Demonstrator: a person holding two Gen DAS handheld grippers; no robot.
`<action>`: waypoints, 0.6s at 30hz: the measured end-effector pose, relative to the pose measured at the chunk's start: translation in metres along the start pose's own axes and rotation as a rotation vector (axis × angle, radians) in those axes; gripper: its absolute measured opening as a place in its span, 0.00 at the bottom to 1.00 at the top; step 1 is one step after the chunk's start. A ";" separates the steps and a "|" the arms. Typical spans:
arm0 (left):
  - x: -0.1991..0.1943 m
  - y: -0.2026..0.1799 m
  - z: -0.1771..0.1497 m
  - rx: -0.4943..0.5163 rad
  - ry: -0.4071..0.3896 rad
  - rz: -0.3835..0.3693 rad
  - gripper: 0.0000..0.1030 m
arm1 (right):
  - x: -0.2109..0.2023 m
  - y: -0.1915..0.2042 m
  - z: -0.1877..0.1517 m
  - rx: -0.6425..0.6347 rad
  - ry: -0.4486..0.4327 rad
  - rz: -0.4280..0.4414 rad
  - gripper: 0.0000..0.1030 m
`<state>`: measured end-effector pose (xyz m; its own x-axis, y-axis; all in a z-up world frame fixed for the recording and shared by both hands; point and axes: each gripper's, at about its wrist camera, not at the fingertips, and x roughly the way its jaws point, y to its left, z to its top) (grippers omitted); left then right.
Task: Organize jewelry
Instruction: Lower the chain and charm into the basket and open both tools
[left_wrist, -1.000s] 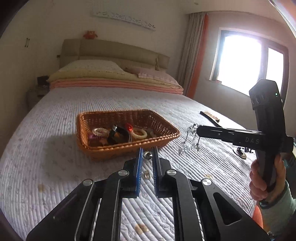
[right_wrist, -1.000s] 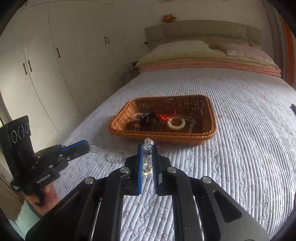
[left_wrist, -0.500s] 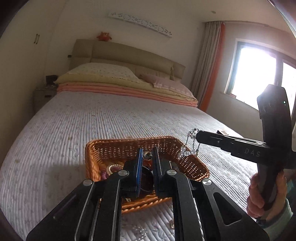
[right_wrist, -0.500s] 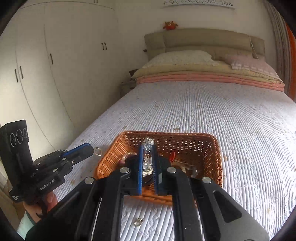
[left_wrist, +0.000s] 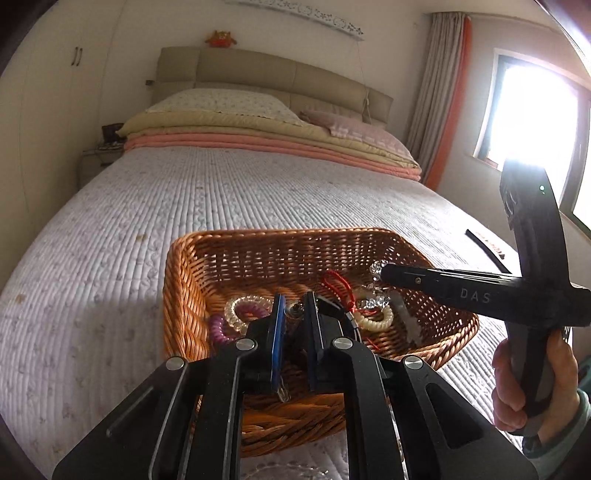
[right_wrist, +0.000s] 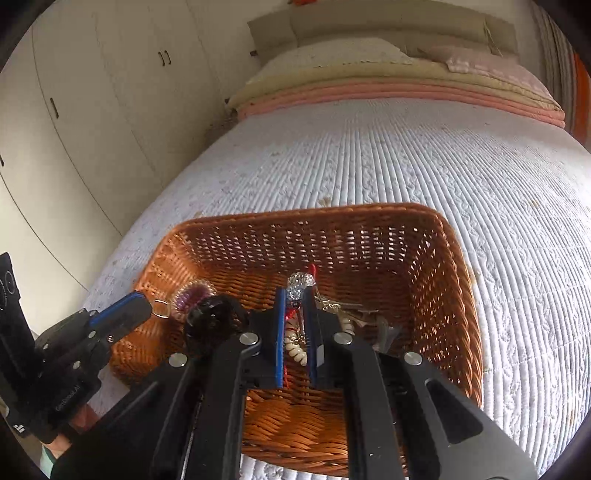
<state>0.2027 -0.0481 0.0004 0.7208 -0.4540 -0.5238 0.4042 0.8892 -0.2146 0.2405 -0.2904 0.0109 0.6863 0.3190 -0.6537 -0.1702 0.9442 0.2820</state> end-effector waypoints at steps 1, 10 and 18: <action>0.001 0.000 -0.001 0.001 0.004 0.000 0.08 | 0.002 -0.001 -0.002 0.003 0.007 -0.006 0.08; -0.013 0.006 -0.002 -0.060 -0.004 -0.025 0.35 | 0.001 -0.005 -0.008 0.049 0.060 0.019 0.25; -0.075 0.005 0.007 -0.096 -0.091 -0.084 0.46 | -0.053 0.010 -0.018 0.025 0.012 0.047 0.40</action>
<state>0.1544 -0.0105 0.0440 0.7365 -0.5263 -0.4249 0.4124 0.8473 -0.3346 0.1893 -0.2963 0.0358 0.6693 0.3637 -0.6479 -0.1837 0.9260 0.3299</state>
